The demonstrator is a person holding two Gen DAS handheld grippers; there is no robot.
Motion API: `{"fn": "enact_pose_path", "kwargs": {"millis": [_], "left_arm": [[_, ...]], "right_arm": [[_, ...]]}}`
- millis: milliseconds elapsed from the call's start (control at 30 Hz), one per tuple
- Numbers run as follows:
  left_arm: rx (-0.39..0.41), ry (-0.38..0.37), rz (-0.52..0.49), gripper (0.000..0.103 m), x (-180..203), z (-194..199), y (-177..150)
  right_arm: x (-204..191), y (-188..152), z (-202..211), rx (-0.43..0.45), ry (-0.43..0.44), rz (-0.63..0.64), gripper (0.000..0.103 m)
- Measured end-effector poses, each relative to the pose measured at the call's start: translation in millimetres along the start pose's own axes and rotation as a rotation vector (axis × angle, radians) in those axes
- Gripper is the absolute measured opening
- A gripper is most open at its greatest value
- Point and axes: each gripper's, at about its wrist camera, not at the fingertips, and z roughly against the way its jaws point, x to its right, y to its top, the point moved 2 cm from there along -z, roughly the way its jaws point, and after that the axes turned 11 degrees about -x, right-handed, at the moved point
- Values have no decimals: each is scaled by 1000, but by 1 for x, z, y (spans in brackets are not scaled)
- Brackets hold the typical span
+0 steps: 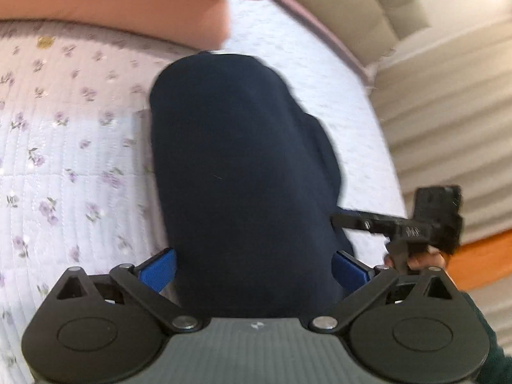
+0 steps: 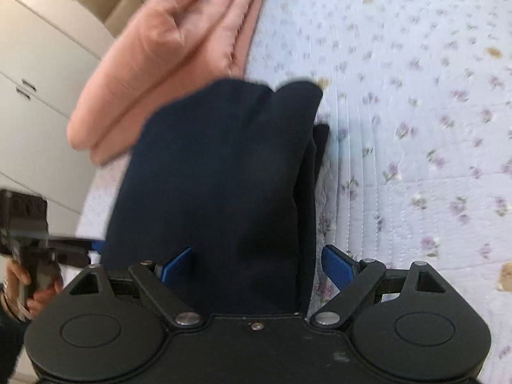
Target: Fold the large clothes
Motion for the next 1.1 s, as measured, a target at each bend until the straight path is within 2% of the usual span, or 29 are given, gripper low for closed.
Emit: {"fn": "enact_pose_path", "kwargs": {"millis": [67, 167, 200, 367, 433, 533, 600, 667, 700, 767, 867, 1100], "left_arm": [[-5, 14, 3, 103, -4, -10, 7], [-15, 26, 3, 103, -3, -24, 16], [-18, 29, 1, 103, -3, -27, 18], [-17, 2, 18, 103, -13, -44, 28], [-11, 29, -10, 103, -9, -47, 29], [-10, 122, -98, 99, 6, -48, 23], [-8, 162, -110, 93, 10, -49, 20], [0, 192, -135, 86, 15, -49, 17], [4, 206, -146, 82, 18, -47, 16], [18, 239, -173, 77, 29, -46, 13], [33, 258, -194, 72, 42, -46, 10], [70, 264, -245, 61, 66, -33, 0]], "right_arm": [[-6, -6, -9, -13, 17, 42, 102], [5, -1, -21, -37, 130, -16, 103], [7, 1, -25, -30, 145, -20, 103], [0, 5, -35, 11, 178, 129, 103], [-4, 4, -39, 15, 171, 172, 103], [-15, -11, -20, -3, 149, 165, 102], [-21, -12, -21, -3, 120, 155, 96], [-24, -14, -20, 10, 122, 126, 84], [-28, -14, -24, 20, 126, 113, 82], [-29, -16, -19, 45, 145, 89, 64], [-30, -21, -13, 72, 168, 48, 52], [-40, -38, 9, 126, 168, 1, 49]]}}
